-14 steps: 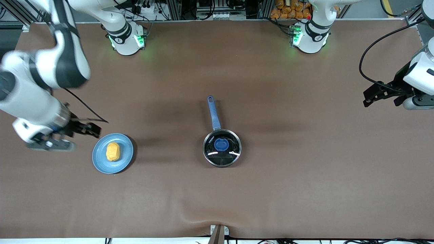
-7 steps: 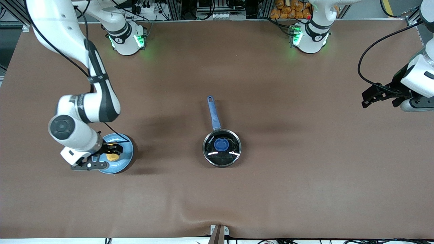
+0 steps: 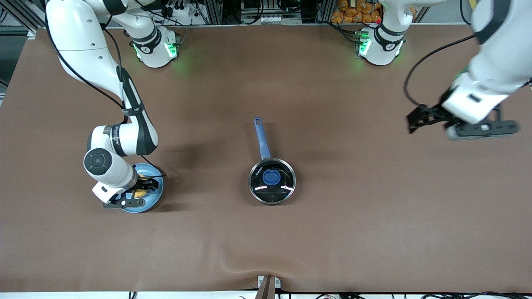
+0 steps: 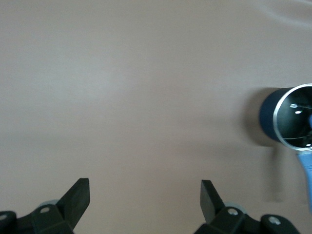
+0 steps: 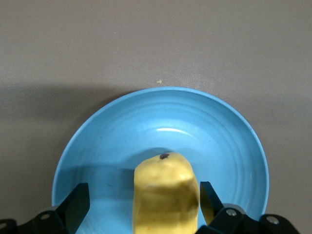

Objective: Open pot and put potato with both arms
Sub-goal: 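Grasp the potato with the right gripper while the left gripper reaches the lid knob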

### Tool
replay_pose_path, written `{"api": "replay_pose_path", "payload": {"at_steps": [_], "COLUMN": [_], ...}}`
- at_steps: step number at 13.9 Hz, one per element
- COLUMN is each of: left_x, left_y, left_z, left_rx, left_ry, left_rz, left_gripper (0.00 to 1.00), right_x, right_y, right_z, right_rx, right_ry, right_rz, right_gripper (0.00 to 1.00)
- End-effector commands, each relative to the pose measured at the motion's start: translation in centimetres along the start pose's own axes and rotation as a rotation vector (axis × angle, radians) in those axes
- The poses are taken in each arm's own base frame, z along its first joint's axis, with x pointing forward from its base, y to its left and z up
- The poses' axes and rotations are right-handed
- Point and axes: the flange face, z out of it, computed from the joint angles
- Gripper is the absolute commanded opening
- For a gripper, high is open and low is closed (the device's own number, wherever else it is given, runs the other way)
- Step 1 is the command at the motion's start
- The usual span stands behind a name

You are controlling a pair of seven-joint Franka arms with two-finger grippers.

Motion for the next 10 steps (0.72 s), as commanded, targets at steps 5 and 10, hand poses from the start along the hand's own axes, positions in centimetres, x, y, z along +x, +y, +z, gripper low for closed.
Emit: {"api": "replay_pose_path", "payload": {"at_steps": [5,10], "left_x": [0.7,-0.2], "left_y": [14.0,22.4], "left_z": [4.7,11.4], "left_rx": [-0.043,-0.115], "left_ry": [-0.027,0.023], "left_rz": [-0.079,-0.132], "left_gripper": [1.00,1.00], "right_x": [0.0,0.1], "right_y": [3.6,3.5], "right_z": [1.6,1.5], "right_rx": [-0.003,0.001], "right_ry": [0.023,0.023], "right_rz": [-0.042,-0.038], "right_gripper": [0.92,0.26]}}
